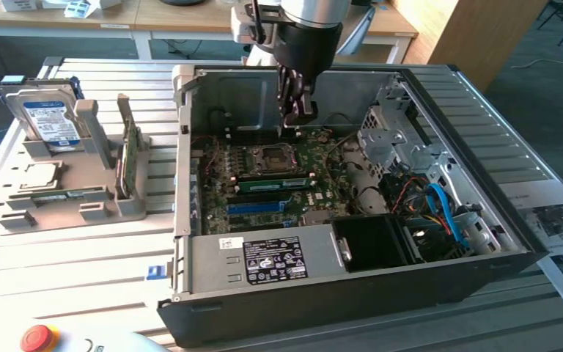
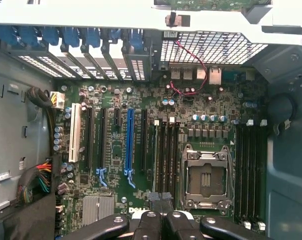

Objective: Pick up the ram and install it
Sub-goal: 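Press down the ram until it locks into place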

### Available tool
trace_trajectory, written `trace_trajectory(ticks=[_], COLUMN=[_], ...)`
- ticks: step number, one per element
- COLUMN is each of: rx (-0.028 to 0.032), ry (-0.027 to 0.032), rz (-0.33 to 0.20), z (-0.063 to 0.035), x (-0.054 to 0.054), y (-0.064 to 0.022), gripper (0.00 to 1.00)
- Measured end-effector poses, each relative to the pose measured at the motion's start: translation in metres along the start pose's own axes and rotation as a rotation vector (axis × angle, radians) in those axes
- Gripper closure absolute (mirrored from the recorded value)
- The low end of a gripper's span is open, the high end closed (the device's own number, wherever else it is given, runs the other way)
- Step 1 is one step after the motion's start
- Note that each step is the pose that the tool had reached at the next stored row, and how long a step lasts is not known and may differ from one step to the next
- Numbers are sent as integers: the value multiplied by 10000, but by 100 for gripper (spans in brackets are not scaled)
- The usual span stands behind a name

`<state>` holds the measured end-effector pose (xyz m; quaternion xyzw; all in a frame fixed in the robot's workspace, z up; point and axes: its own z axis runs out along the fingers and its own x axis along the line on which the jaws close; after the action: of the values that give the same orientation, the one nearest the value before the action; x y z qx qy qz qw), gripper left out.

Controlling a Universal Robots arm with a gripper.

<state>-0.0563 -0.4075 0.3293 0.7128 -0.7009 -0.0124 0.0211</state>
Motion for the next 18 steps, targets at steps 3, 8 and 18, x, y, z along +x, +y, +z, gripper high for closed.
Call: trace_trajectory(ticks=[3, 8, 18], rx=[15, 86, 90], ry=[0, 3, 4], rz=[1, 1, 1], z=[0, 0, 0], x=[0, 0, 0], y=[1, 6, 6], gripper=[89, 89, 89])
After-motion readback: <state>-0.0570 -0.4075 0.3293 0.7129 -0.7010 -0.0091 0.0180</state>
